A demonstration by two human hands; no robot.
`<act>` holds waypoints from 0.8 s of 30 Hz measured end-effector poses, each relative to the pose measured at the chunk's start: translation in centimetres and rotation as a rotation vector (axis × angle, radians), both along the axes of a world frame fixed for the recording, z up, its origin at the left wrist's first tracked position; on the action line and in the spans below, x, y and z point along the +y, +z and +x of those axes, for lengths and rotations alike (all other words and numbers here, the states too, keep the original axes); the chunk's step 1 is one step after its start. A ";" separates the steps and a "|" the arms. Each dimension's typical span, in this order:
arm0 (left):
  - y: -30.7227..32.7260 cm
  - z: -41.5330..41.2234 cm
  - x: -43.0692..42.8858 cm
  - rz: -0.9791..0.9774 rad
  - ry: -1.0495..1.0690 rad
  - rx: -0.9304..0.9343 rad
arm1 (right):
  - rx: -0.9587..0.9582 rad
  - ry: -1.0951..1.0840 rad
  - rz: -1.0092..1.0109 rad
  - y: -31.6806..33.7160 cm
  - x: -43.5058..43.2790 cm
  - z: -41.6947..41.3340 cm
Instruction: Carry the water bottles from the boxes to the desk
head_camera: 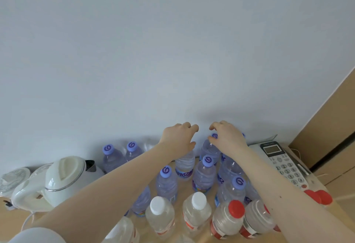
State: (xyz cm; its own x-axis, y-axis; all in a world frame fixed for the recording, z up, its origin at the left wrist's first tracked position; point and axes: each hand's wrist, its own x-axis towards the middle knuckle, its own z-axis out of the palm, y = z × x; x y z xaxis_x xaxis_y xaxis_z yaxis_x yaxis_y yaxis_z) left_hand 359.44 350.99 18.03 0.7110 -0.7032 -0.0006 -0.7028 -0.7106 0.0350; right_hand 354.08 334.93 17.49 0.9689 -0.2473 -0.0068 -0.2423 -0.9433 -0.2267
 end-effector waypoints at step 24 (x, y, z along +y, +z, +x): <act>-3.9 2.0 -1.7 0.096 0.134 0.302 | 0.231 0.239 0.153 -3.0 -3.7 3.7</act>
State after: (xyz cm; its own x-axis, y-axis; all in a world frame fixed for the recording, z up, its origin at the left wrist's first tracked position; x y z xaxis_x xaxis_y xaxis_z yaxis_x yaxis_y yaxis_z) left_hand 361.39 349.29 14.10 0.7546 -0.5901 -0.2871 -0.5712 -0.8060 0.1554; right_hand 357.73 331.19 14.46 0.9678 0.0070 -0.2515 -0.0802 -0.9389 -0.3346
